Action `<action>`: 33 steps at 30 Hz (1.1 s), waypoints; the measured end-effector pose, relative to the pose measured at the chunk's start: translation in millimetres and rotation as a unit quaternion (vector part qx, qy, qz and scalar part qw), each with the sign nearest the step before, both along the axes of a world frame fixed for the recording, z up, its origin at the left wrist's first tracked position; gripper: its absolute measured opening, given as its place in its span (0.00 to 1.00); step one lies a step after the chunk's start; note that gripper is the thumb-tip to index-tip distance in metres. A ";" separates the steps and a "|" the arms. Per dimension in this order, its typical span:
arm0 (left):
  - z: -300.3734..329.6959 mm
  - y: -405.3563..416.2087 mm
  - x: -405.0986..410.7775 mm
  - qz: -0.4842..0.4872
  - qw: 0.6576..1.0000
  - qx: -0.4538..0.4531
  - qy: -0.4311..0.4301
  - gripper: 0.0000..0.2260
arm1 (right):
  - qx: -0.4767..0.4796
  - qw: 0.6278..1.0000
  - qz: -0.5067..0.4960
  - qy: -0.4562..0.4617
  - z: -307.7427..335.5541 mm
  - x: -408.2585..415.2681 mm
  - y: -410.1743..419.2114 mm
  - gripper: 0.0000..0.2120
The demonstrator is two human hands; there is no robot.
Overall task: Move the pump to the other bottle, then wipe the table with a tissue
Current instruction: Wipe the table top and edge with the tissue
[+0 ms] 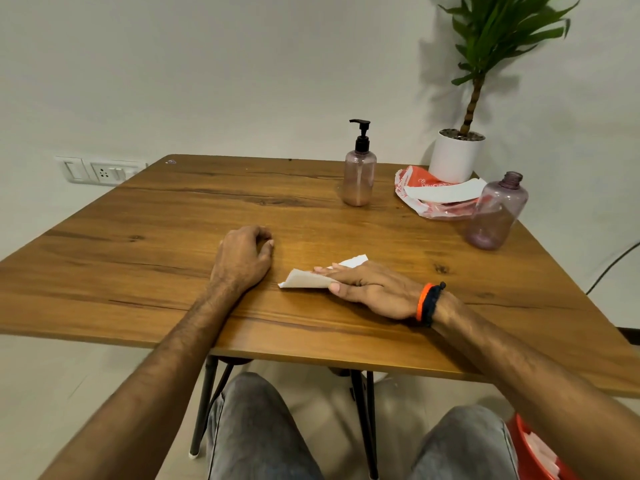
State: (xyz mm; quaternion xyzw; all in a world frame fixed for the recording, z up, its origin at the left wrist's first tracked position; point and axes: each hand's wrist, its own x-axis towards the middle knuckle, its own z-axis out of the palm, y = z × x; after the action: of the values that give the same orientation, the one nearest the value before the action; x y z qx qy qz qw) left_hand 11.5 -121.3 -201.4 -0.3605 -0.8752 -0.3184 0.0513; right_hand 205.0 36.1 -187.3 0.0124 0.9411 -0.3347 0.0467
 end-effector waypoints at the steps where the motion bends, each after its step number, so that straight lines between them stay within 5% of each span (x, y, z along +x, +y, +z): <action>1: 0.2 0.0 0.4 0.000 1.000 0.000 -0.001 0.12 | -0.044 0.999 -0.001 -0.003 1.8 0.9 0.7 0.18; 4: 0.7 -0.7 2.1 -0.003 1.000 -0.003 0.004 0.13 | -0.222 0.974 -0.044 0.026 11.1 2.7 2.6 0.20; 8: 0.7 -1.1 4.2 -0.028 0.999 -0.013 0.018 0.12 | -0.428 0.890 -0.136 0.074 26.9 -5.4 13.6 0.13; 13: -2.6 -1.2 2.0 -0.041 0.998 -0.019 0.038 0.12 | -0.295 0.900 -0.263 0.185 47.0 -34.0 28.6 0.15; 16: -3.5 -0.7 0.1 -0.043 0.998 -0.030 0.041 0.13 | -0.117 0.919 -0.293 0.235 46.5 -54.7 37.3 0.19; 19: -4.4 0.6 0.1 -0.042 0.997 -0.041 0.043 0.14 | 0.100 0.918 -0.257 0.284 45.2 -65.2 39.8 0.13; 23: -5.2 1.1 0.7 -0.041 0.998 -0.041 0.039 0.14 | 0.242 0.937 -0.158 0.198 32.1 -74.1 41.4 0.17; 27: -5.4 1.2 -0.2 -0.045 0.997 -0.048 0.033 0.16 | 0.227 0.968 -0.077 0.081 12.8 -72.7 41.6 0.18; 33: -4.8 0.6 1.8 -0.040 0.997 -0.053 0.028 0.15 | 0.124 0.989 -0.073 0.037 2.3 -68.6 36.0 0.19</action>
State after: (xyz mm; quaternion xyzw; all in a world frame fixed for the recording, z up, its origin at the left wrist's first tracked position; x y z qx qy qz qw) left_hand 13.3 -120.7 -206.2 -0.4063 -0.8739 -0.2632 0.0441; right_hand 136.4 72.1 -185.0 0.0746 0.9730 -0.2179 -0.0146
